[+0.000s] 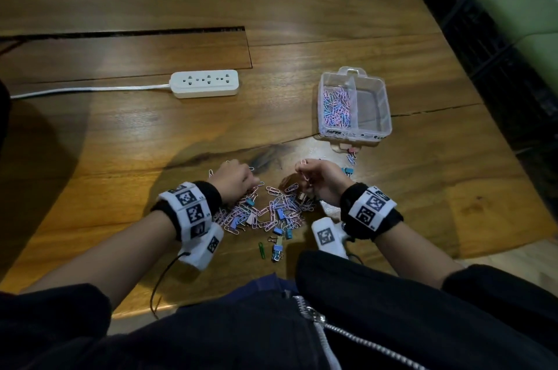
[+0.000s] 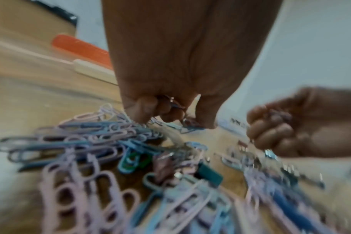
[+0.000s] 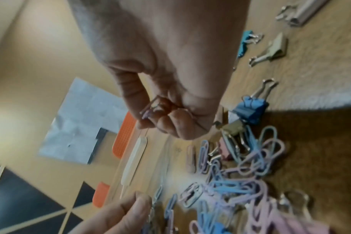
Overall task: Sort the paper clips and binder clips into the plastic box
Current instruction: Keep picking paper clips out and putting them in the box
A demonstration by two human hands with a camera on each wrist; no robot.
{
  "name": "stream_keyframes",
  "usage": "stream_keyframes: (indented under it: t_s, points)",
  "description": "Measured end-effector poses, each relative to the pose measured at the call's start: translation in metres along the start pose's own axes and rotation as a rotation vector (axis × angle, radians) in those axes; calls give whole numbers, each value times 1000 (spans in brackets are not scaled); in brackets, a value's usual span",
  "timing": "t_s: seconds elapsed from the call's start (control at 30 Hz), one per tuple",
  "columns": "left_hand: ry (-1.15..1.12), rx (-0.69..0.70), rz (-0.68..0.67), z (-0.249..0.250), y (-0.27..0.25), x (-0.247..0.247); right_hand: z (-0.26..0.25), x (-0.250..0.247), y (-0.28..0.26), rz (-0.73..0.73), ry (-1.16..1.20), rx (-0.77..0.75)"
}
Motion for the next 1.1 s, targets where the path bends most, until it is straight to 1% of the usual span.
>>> stream_keyframes:
  t_s: [0.03, 0.1, 0.17, 0.2, 0.27, 0.33, 0.37, 0.4, 0.43, 0.5, 0.53, 0.6, 0.63, 0.7, 0.77, 0.87, 1.0, 1.1]
  points:
    - [-136, -3, -26, 1, 0, -3, -1, -1, -1, -22, 80, 23]
    - [-516, -64, -101, 1, -2, -7, 0, 0, -1, -50, 222, 46]
    - [-907, -107, -180, 2, -6, -9, 2, 1, 0, -43, 283, 27]
    - [-1059, -111, -195, 2, -7, -9, 2, 3, 0, -46, 273, 14]
    - [-1229, -131, -186, -1, -7, -10, 0, 7, 2, -60, 180, -6]
    - [-1267, -162, -173, -6, -5, -10, 0, 12, 4, -72, 36, -12]
    - [-1245, -189, -174, -9, -5, -8, 0, 15, 4, -68, -72, -17]
    - [-1185, -211, -178, -11, -5, -7, 1, 18, 4, -54, -229, -37]
    - [-1071, -220, -170, -13, -5, -6, 3, 23, 3, -33, -432, -73]
    - [-732, -184, -105, -15, -8, -7, 7, 35, 3, -13, -846, -167]
    - [-543, -149, -60, -16, -10, -8, 10, 41, 5, -15, -1004, -213]
    - [-205, -92, 7, -18, -15, -11, 16, 51, 7, -18, -1215, -299]
    - [-81, -84, 2, -20, -18, -11, 18, 56, 8, -21, -1275, -338]
    - [74, -81, -44, -23, -22, -9, 18, 63, 8, -12, -1329, -387]
    - [142, -55, -40, -24, -24, -10, 19, 68, 8, 13, -1384, -424]
    - [182, -18, 2, -24, -26, -13, 22, 69, 7, 24, -1452, -467]
    - [222, -38, -88, -27, -32, -8, 20, 61, 6, 51, -1427, -488]
    - [202, -5, -77, -28, -33, -4, 19, 54, 8, 64, -1351, -459]
Point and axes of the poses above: each hand's wrist, its own y-axis towards the middle knuckle, its own x-axis out of the palm, z = x × y, the point moved 3 cm from there along y, towards the middle knuckle
